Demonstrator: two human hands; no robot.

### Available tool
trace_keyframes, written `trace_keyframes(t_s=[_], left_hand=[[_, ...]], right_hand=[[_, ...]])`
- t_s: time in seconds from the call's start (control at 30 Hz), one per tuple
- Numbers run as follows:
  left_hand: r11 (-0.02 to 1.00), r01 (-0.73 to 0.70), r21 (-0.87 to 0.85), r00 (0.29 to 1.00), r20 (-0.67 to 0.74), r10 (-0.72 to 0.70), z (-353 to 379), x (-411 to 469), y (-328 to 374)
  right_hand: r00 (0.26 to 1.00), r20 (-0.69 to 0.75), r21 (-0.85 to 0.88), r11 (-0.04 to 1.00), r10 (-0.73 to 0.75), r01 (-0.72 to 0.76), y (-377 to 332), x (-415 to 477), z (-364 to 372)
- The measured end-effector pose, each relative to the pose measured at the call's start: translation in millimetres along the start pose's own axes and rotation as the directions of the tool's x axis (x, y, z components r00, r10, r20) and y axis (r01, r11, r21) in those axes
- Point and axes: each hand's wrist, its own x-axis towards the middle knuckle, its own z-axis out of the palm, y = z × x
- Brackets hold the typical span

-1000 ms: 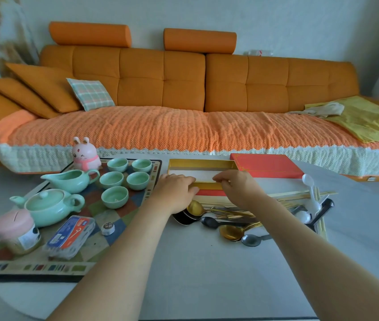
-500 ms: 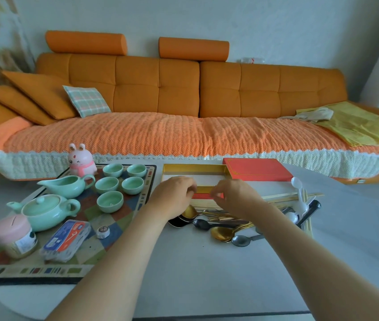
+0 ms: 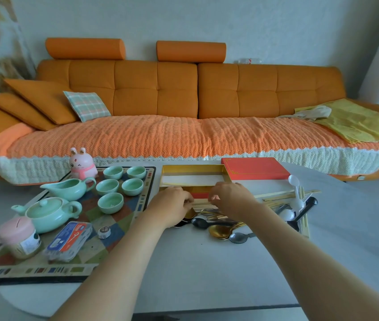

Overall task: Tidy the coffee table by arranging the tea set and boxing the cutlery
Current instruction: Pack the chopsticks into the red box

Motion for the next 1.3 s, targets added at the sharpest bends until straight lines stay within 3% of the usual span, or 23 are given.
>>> trace_keyframes(t_s=[0.13, 0.23, 0.37, 0.5, 0.73, 0.93, 1.17, 1.3], left_hand=[[1.000, -0.002, 0.013, 0.995, -0.095, 0.004, -1.8, 4.7, -0.3], [0.999, 0.026, -0.037, 0.984, -0.178, -0.033, -7.2, 10.9, -2.1], [0.999, 0.003, -0.053, 0.948, -0.316, -0.020, -11.9, 20.0, -7.5], [1.000, 0.010, 0.001, 0.922, -0.387, -0.009, -11.3, 26.9, -14.8], [0.999, 0.008, 0.040, 0.976, -0.216, 0.001, -4.4, 28.7, -21.4], [0.985, 0.076, 0.153, 0.997, -0.017, -0.074, -10.4, 25.2, -12.8], [0.989, 0.077, 0.123, 0.996, 0.029, -0.081, -11.2, 24.2, -7.7], [0.996, 0.025, 0.081, 0.996, -0.090, -0.018, -6.5, 25.5, -6.2]], right_hand=[[0.996, -0.079, 0.117, 0.993, 0.040, -0.031, 4.5, 1.3, -4.2], [0.977, -0.213, 0.224, 0.974, 0.021, 0.028, 10.2, 6.1, -4.2], [0.931, -0.365, 0.193, 0.976, -0.029, 0.106, 14.5, 15.4, 1.2], [0.880, -0.471, 0.151, 0.988, 0.053, 0.021, 19.5, 27.9, 8.6], [0.951, -0.252, 0.158, 0.977, 0.179, -0.142, 18.9, 42.3, 21.1], [0.971, -0.209, 0.210, 0.975, 0.114, -0.069, 16.7, 38.8, 18.7], [0.998, -0.060, 0.137, 0.990, 0.020, -0.011, 6.5, 20.2, 5.0], [0.993, -0.115, 0.106, 0.994, 0.008, 0.005, 11.5, 15.8, 7.9]])
